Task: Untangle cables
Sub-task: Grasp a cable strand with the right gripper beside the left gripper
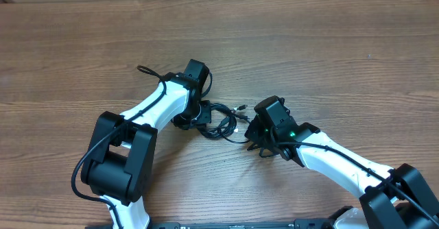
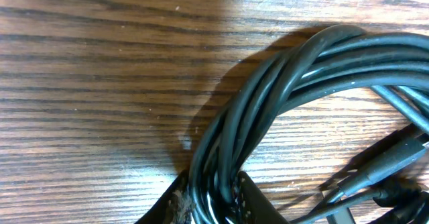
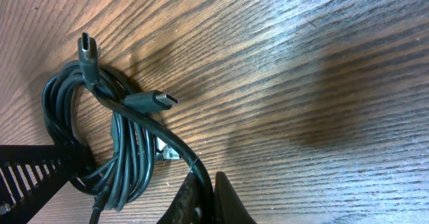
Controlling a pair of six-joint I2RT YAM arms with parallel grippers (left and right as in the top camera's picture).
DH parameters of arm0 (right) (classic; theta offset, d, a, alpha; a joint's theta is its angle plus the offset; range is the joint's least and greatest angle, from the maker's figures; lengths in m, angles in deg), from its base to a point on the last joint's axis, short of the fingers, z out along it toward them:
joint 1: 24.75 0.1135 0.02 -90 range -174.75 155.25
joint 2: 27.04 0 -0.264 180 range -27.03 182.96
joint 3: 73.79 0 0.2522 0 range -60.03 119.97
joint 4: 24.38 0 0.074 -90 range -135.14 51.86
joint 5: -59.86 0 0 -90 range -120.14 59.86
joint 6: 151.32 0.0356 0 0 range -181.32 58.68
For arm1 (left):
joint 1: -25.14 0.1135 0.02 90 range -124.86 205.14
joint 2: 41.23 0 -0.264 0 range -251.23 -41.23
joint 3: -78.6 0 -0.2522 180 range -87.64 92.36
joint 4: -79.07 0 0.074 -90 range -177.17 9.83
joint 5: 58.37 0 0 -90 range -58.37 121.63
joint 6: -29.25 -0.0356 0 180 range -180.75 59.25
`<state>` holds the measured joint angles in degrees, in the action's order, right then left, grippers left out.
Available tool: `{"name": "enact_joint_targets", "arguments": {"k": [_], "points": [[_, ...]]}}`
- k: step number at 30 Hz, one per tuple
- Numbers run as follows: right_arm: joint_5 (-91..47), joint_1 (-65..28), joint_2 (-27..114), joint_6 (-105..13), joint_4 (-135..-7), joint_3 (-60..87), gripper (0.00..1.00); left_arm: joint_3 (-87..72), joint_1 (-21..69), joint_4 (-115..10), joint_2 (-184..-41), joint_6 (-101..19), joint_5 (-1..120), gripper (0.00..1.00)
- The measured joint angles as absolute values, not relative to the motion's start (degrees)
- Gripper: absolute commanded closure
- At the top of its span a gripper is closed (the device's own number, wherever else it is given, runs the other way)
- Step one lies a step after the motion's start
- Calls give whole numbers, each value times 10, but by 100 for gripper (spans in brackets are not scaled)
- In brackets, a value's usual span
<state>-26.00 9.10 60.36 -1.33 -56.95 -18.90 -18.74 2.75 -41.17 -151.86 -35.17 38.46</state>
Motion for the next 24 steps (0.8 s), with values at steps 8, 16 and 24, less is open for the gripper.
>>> {"name": "enact_joint_targets", "arguments": {"k": [8,16,24], "points": [[-258,91,604,-14,-570,-189,69,-190,28,-415,-1517,-352,385,79],[-259,91,604,-14,-569,-189,52,-190,27,-416,-1517,-352,385,78],[-175,79,604,-106,-599,-171,51,-190,28,-416,-1517,-352,387,78]]}}
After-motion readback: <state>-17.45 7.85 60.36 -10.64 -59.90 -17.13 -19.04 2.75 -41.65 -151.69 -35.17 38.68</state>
